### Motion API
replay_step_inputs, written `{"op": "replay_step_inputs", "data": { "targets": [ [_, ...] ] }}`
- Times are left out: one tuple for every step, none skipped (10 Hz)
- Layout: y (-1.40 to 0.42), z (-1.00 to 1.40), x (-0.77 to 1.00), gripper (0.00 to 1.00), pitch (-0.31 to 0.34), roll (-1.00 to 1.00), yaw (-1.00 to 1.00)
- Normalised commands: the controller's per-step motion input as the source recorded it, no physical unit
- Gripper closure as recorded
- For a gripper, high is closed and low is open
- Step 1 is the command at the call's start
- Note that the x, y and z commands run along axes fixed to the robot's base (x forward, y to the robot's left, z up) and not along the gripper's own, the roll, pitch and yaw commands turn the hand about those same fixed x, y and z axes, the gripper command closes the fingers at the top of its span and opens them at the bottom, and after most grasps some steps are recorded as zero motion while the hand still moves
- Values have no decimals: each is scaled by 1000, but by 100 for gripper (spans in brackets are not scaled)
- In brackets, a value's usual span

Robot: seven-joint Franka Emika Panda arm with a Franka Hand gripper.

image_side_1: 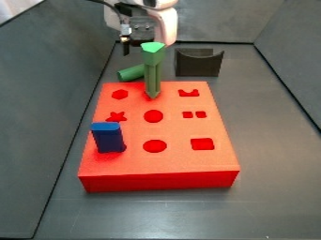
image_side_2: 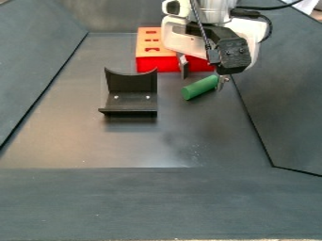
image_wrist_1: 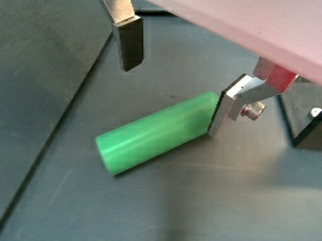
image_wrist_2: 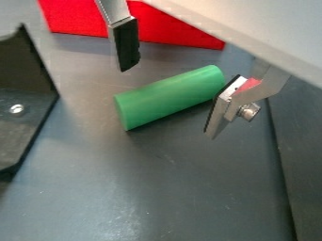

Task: Pick up the round object. Move up. Place the round object on the fixture. Regrasp the round object. Move to above the board. Insert the round object.
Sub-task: Pick up the round object.

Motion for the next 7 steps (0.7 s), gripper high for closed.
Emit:
{"op": "replay_step_inputs", "data": {
  "targets": [
    [0,-309,-231,0,0,-34,-366],
    [103,-514,-340,0,0,-76,-423],
    [151,-660,-314,0,-50,-169,-403],
    [166,-540,-157,0,-116,-223,-291],
    [160,-409,-49,0,-141,-230,-180],
    [86,-331,0,0,-154,-187,0],
    [57,-291,0,0,-173,-137,37]
  ]
}}
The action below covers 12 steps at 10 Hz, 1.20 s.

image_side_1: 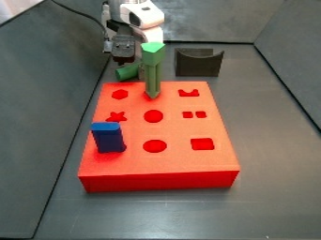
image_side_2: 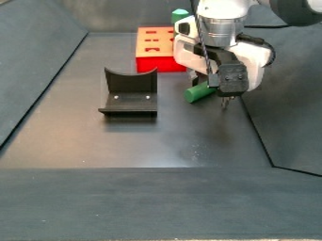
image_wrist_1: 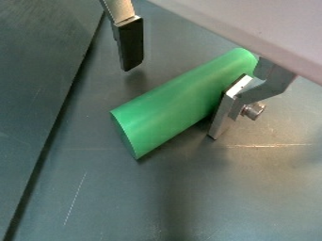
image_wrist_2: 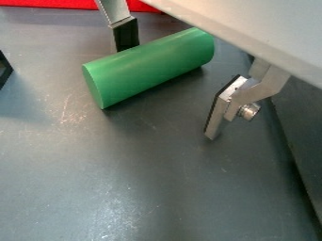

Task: Pick up the round object. Move up. Place the round object on the fixture. Regrasp the round object. Move to above the board. Insert the round object.
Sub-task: Pick up the round object.

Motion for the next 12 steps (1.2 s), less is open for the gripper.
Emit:
{"op": "replay_step_inputs", "data": {
  "targets": [
    [0,-29,-54,0,-99,-49,0],
    [0,0,-49,0,0,21,-31],
    [0,0,0,100,0,0,0],
    [0,0,0,100,0,0,0],
    [0,0,0,100,0,0,0],
    [0,0,0,100,0,0,0],
    [0,0,0,100,0,0,0],
    [0,0,0,100,0,0,0],
    [0,0,0,100,0,0,0],
    [0,0,0,100,0,0,0],
    [0,0,0,100,0,0,0],
    [0,0,0,100,0,0,0]
  ]
}}
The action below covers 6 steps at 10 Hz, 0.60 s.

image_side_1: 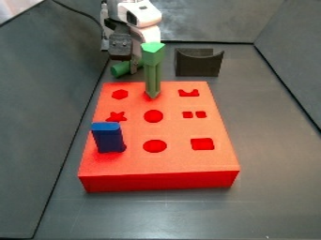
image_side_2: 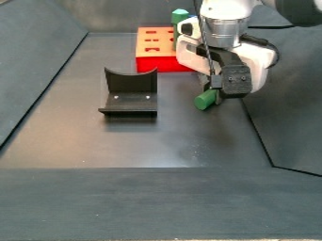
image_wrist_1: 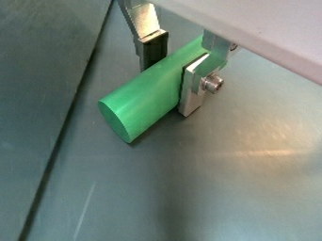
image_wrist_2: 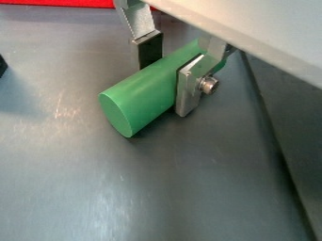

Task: Pick up the round object. Move up. Place the round object on the fixture. Regrasp the round object. Move to above the board. Insert the round object.
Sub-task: Pick up the round object, then move up.

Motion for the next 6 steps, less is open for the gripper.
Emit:
{"op": "replay_step_inputs", "data": {
  "targets": [
    [0,0,0,100,0,0,0],
    [0,833,0,100,0,0,0],
    [-64,814,-47,100,22,-8,15],
    [-58,759,-58,100,35,-8,16],
    [-34,613,-33,100,48,-3,20],
    [-24,477,-17,100,60,0,18]
  ]
}}
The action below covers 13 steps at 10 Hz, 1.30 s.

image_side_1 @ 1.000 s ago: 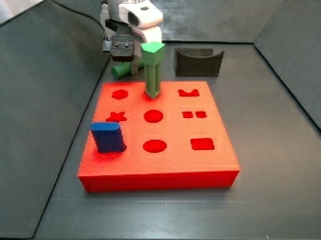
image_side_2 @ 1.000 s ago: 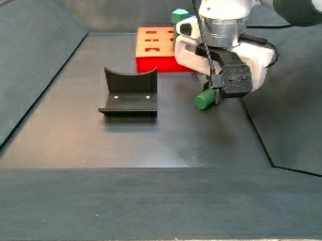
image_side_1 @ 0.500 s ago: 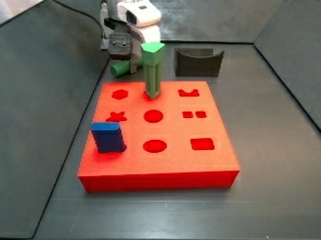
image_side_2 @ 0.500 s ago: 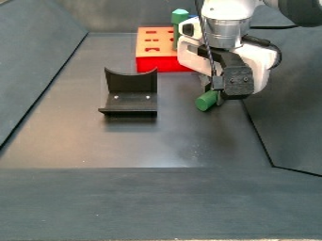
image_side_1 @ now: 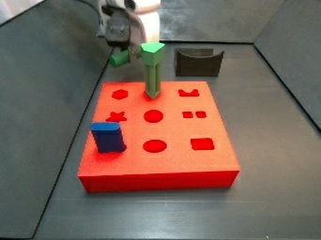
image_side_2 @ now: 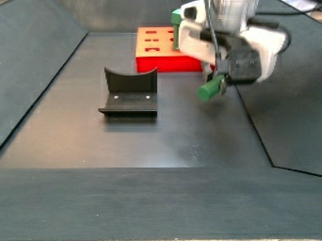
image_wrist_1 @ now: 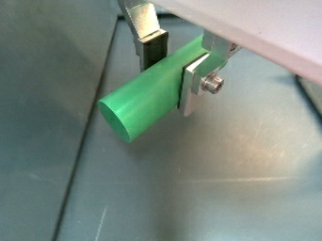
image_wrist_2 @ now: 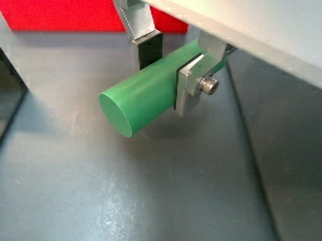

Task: Pick up the round object. Move up. Place the round object on the fixture. Regrasp the round object. Move to above the board. Insert the round object.
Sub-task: Move up, then place the round object on the fixture.

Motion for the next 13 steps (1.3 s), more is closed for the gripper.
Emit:
{"op": "replay_step_inputs", "data": {
  "targets": [
    [-14,277,-13,100,56,5,14],
    [0,1000,0,100,0,0,0],
    [2,1000,-1,100,2,3,-2],
    [2,1000,-8,100,9,4,-3],
    [3,1000,-14,100,12,7,-6],
    [4,1000,-19,100,16,9,-8],
    [6,1000,-25,100,21,13,-10],
    [8,1000,-29,100,28,15,-12],
    [11,875,-24,100,34,18,-14],
    [12,767,-19,100,39,19,-14],
    [14,491,-7,100,58,20,-15],
    [15,381,0,100,65,21,-15],
    [-284,-196,1000,100,36,-27,1000]
  ]
}}
